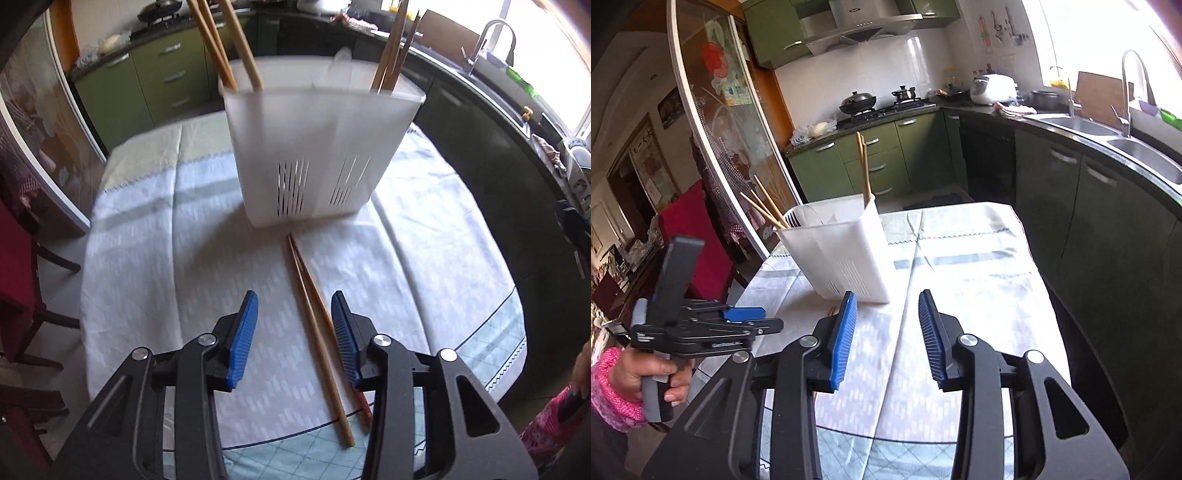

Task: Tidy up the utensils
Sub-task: 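Lower left gripper onto one of the last two chopsticks and close it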

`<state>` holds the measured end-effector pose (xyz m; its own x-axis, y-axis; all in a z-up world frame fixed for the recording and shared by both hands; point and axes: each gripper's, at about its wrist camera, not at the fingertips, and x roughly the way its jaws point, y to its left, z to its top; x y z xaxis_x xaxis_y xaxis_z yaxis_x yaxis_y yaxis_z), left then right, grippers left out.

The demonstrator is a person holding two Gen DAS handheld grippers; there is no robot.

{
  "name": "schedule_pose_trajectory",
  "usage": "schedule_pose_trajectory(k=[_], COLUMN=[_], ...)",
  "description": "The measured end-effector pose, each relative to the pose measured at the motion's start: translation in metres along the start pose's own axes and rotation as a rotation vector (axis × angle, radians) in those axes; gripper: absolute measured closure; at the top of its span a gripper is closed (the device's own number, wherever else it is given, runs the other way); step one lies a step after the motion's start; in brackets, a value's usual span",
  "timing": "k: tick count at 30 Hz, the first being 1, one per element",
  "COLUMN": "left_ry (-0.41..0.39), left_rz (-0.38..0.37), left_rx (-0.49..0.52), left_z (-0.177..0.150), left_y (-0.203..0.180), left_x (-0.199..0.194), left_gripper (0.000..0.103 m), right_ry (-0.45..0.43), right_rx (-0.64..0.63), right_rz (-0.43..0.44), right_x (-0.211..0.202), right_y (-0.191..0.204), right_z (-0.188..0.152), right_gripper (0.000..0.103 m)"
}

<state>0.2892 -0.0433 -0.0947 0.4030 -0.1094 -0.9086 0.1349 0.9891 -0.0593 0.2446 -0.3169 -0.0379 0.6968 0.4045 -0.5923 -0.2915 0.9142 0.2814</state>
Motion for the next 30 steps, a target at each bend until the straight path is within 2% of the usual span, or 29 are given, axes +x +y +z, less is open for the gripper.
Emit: schedule_pose_trajectory(k=[3, 5, 13, 23, 30], left_ry=[0.063, 0.076, 0.085, 0.132, 0.119], left_rz=[0.006, 0.016, 0.026, 0.051, 0.069], left_rx=[-0.042, -0.046, -0.043, -0.031, -0.005], left_z=[-0.001, 0.002, 0.003, 0.006, 0.001], left_y=[0.002, 0.000, -0.004, -0.013, -0.021], left_x=[0.035, 0.047, 0.060, 0.078, 0.078], left_gripper=[0.076, 0.081, 0.082, 0.083, 0.085], right_ry=[0.009, 0.011, 0.024, 0.045, 0.065], right_rx=[0.054, 0.085, 0.154, 0.179, 0.180], right_rz=[0.019, 0.026, 0.048, 0.069, 0.079], right_x=[-0.005, -0.008, -0.010, -0.005, 0.003], right_y=[-0.016, -0.026, -0.050, -0.052, -0.047], right_z=[-0.021, -0.031, -0.045, -0.042, -0.040], right_gripper=[0.068, 0.068, 0.068, 0.068, 0.068])
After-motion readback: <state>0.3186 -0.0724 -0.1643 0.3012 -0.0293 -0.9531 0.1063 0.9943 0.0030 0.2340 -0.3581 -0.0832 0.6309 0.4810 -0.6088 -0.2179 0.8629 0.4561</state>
